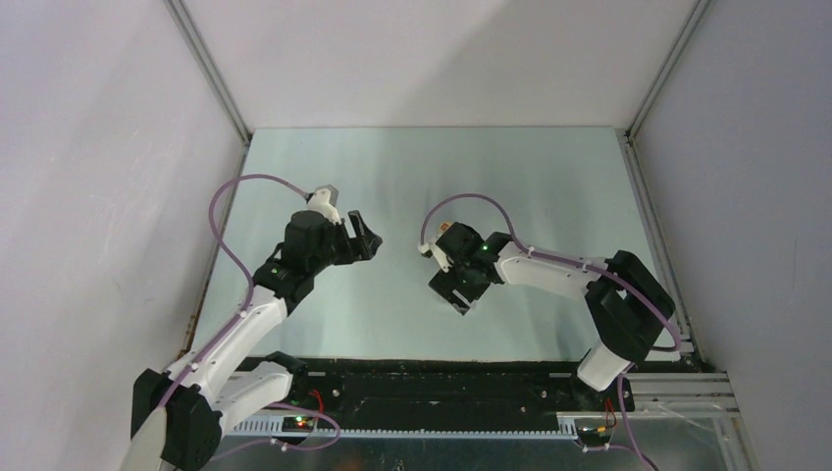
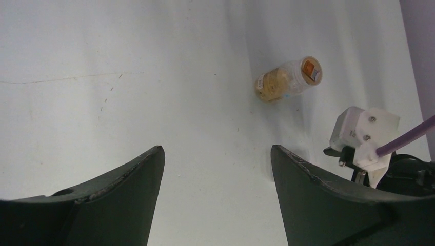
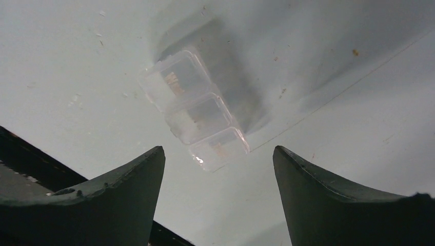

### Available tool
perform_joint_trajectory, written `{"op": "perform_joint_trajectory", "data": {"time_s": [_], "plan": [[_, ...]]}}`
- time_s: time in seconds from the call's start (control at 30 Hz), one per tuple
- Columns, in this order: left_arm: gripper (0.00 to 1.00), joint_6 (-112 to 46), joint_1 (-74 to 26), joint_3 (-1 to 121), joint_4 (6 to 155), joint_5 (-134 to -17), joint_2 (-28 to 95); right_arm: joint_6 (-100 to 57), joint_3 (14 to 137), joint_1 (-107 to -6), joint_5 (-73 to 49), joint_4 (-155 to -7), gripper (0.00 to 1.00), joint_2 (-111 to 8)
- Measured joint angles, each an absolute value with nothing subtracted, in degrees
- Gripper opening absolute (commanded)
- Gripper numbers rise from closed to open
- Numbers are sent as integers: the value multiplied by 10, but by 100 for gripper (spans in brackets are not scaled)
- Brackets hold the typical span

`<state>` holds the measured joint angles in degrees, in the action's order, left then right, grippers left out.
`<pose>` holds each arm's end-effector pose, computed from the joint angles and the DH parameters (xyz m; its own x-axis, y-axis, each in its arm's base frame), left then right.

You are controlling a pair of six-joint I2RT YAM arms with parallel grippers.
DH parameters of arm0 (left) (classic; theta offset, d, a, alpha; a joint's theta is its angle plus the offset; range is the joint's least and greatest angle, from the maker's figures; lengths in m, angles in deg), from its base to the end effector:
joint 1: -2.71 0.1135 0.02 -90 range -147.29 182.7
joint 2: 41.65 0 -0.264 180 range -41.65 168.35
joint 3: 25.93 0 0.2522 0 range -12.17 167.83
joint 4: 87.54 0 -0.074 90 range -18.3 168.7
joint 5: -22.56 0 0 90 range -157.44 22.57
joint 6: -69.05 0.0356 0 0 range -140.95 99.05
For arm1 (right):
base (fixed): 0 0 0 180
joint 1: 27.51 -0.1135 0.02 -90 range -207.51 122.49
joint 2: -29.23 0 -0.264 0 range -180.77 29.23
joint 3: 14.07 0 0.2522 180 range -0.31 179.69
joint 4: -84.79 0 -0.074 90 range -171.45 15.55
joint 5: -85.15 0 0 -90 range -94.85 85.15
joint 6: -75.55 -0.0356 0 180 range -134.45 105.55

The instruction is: Sort the pills into containers

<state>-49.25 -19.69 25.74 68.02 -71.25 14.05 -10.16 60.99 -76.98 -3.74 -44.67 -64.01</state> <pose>0.2017 -0.0857 0.2617 -0.5939 -0.2669 -0.7590 0.1734 0.8788 -0.4446 0.2048 0.2384 0.1963 -0.5473 -0.7553 -0.3606 -0.7985 0.6003 -0.0451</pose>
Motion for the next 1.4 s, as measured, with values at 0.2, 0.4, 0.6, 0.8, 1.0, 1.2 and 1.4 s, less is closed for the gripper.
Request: {"op": "perform_joint_trajectory", "data": {"time_s": [0.2, 0.4, 0.6, 0.8, 1.0, 1.2, 1.4], "plan": [[83, -490, -197, 257, 674, -705, 140, -51, 610, -771, -37, -451, 75, -675], [83, -490, -197, 257, 672, -705, 140, -27, 610, -771, -38, -455, 50, -680], [84, -492, -197, 257, 670, -700, 138, -33, 610, -771, -38, -455, 39, -680], [86, -502, -197, 257, 676, -702, 132, -64, 608, -765, -66, -474, 39, -663], [90, -527, -197, 255, 704, -735, 121, -120, 605, -759, -108, -533, 41, -586], [91, -558, -197, 254, 748, -791, 119, -196, 605, -759, -130, -604, 42, -540], [89, -603, -197, 254, 826, -863, 133, -269, 611, -762, -139, -650, 44, -536]]}}
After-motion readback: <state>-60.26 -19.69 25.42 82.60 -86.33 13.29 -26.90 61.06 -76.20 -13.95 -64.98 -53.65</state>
